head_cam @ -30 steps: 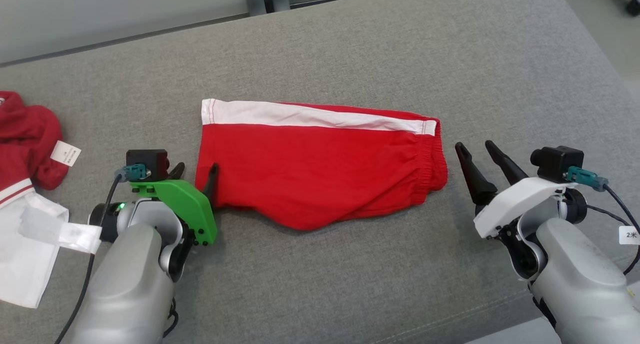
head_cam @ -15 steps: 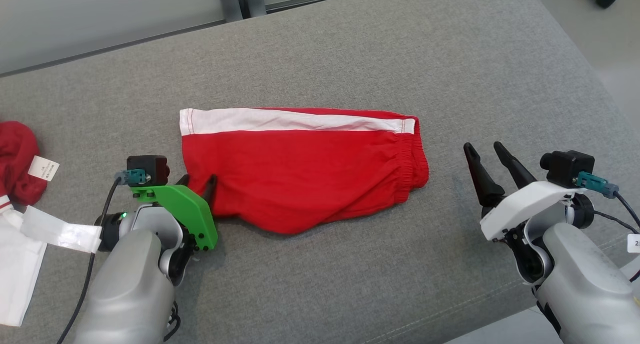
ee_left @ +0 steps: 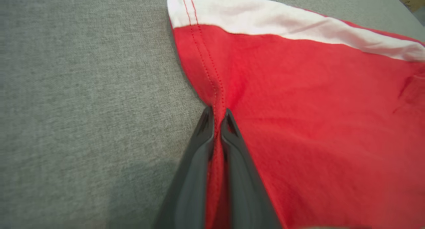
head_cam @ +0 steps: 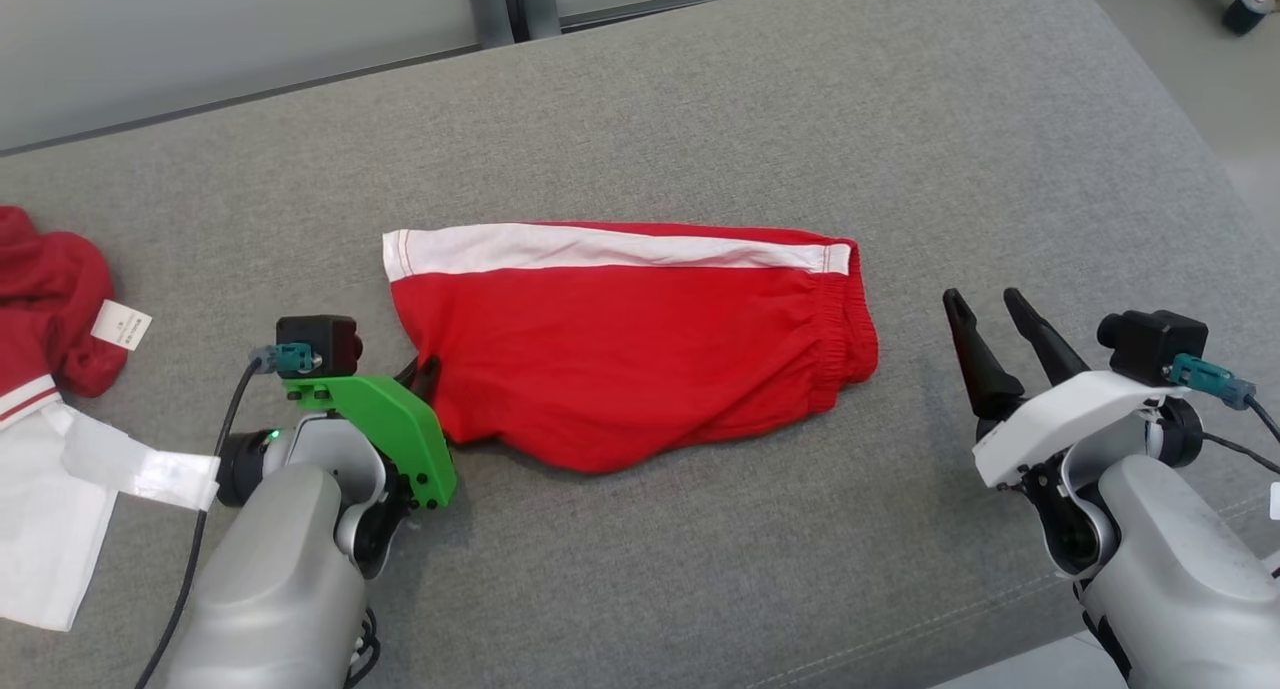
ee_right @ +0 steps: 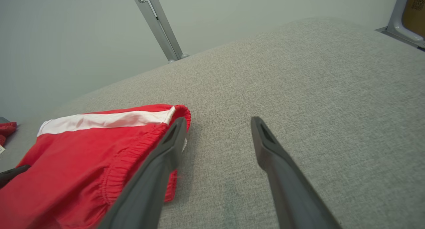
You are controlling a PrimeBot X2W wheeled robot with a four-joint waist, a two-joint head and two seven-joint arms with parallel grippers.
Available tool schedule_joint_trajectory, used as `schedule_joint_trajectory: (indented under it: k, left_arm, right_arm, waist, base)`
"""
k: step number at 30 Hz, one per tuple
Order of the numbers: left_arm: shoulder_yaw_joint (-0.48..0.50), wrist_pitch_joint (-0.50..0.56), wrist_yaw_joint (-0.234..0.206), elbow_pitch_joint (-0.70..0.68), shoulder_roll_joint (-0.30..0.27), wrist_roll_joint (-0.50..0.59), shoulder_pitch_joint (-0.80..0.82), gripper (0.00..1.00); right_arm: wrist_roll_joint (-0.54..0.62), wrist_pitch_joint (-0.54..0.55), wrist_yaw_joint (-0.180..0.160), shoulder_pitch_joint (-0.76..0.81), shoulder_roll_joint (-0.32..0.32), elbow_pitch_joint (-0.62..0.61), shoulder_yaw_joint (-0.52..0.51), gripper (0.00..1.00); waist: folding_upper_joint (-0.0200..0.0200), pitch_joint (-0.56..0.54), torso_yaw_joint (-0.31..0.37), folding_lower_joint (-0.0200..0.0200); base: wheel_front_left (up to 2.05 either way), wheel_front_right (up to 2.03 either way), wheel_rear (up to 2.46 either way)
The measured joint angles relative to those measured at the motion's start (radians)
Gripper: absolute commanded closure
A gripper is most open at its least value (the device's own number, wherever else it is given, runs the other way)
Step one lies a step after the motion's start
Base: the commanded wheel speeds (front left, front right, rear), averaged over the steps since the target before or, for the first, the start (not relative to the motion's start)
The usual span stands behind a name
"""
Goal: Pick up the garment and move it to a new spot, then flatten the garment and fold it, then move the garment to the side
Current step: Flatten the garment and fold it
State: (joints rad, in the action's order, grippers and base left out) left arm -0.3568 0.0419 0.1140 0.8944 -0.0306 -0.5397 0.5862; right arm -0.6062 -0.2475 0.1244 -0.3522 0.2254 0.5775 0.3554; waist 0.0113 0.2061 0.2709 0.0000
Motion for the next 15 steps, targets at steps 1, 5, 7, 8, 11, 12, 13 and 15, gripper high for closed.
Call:
schedule_joint_trajectory:
  k: [1,5,7,8,11,12,13,15]
  left_arm:
    - [-0.005,-0.004,0.0,-0.006,0.001,-0.008,-0.004,1.0]
    - [-0.04,-0.018,0.002,-0.042,0.001,-0.047,-0.044,1.0]
    - [-0.061,-0.027,0.002,-0.066,0.001,-0.075,-0.065,1.0]
    - [-0.074,-0.03,0.002,-0.075,0.001,-0.079,-0.076,1.0]
    - [-0.113,-0.046,0.006,-0.113,0.001,-0.113,-0.111,1.0]
    - [-0.128,-0.048,0.008,-0.128,0.0,-0.124,-0.122,1.0]
    - [-0.14,-0.055,0.009,-0.142,0.0,-0.133,-0.134,1.0]
    - [-0.167,-0.063,0.009,-0.172,-0.001,-0.148,-0.154,1.0]
  right_arm:
    - [0.001,0.0,0.0,0.002,0.0,-0.001,-0.002,0.0]
    - [0.011,0.0,0.0,0.021,0.008,-0.002,-0.002,0.0]
    - [0.017,0.0,0.0,0.026,0.016,-0.002,-0.004,0.0]
    - [0.017,0.0,0.0,0.028,0.02,-0.002,-0.006,0.0]
    - [0.02,0.0,0.0,0.035,0.032,-0.002,-0.014,0.0]
    - [0.022,0.0,0.0,0.035,0.033,-0.001,-0.015,0.0]
    - [0.026,0.0,0.0,0.035,0.033,-0.001,-0.015,0.0]
    - [0.026,0.0,0.0,0.036,0.033,0.003,-0.014,0.0]
  waist:
    - [0.0,-0.002,-0.004,0.0]
    - [0.0,-0.01,-0.023,0.0]
    - [0.0,-0.015,-0.034,0.0]
    - [0.0,-0.017,-0.04,0.0]
    - [0.0001,-0.026,-0.06,0.0]
    - [0.0001,-0.029,-0.067,0.0]
    - [0.0,-0.032,-0.074,0.0]
    - [0.0,-0.039,-0.087,0.0]
  base:
    - [0.0,0.0,0.0]
    - [0.0,0.0,0.0]
    - [0.0,0.0,0.0]
    - [0.0,0.0,0.0]
    - [0.0,0.0,0.0]
    - [0.0,0.0,0.0]
    - [0.0,0.0,0.0]
    - [0.0,0.0,0.0]
